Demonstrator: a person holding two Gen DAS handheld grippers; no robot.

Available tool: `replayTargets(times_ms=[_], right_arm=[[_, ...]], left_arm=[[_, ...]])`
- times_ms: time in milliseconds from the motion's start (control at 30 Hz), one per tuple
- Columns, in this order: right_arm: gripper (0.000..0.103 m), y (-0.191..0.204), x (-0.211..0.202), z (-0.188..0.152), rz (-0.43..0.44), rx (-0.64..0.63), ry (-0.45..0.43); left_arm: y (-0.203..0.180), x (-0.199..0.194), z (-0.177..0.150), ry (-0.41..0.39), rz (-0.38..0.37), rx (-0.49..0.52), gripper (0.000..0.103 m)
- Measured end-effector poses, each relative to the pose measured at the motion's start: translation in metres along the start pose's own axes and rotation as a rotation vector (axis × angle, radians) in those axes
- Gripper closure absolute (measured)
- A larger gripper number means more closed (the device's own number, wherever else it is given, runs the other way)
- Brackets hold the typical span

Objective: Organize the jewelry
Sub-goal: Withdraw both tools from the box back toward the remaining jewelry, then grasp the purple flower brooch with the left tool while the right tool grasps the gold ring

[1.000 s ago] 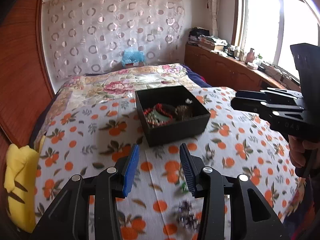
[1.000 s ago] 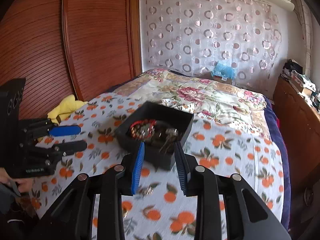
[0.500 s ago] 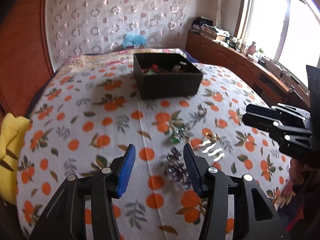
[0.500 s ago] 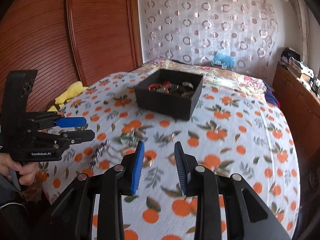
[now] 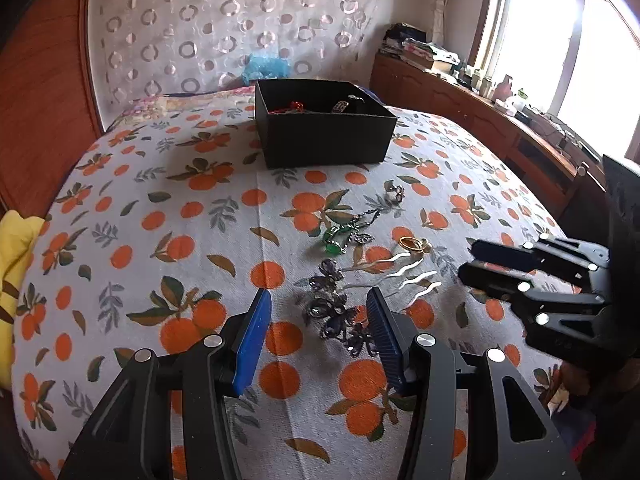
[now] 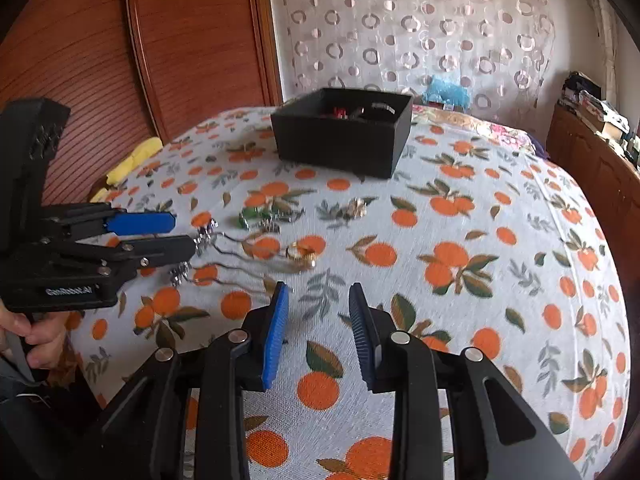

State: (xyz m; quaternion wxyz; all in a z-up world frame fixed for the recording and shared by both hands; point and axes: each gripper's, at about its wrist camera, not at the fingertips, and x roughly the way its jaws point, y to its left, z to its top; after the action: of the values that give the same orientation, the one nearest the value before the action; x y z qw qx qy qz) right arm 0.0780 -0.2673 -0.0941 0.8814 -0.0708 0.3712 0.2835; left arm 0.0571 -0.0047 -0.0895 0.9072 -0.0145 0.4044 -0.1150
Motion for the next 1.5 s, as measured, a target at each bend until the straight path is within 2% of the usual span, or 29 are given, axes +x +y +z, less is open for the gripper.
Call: replayTargets(times_ms=[133,567,800,1033,1500], right_arm=[[0.069,0.001,0.000,-0.002,-0.007,-0.009,-0.008],[0.069,0.001,0.002,-0.002,0.003,-0.005,-0.009],[0.069,0.000,0.003,-0.003,0.003,-0.004,-0.009],[0.069,0.000,0.003,-0.003,0.004,-0.003,-0.008],[0.069,0.004,0.006,0.002,-0.010,-0.031,0.013]], left_arm=[[0.000,0.003,-0.001,0.014,-0.011,-0.007,0.064],[-0.001,0.005,-0.004,0.018,0.005,-0.041,0.064],[-0.004,0.004,-0.006,0.006,-0.024,-0.044,0.078],[-0.003,0.002,-0.006,0.001,-0.031,-0.062,0.079],[0.013,-0.029,0.001,-0.078,0.006,-0.061,0.079]])
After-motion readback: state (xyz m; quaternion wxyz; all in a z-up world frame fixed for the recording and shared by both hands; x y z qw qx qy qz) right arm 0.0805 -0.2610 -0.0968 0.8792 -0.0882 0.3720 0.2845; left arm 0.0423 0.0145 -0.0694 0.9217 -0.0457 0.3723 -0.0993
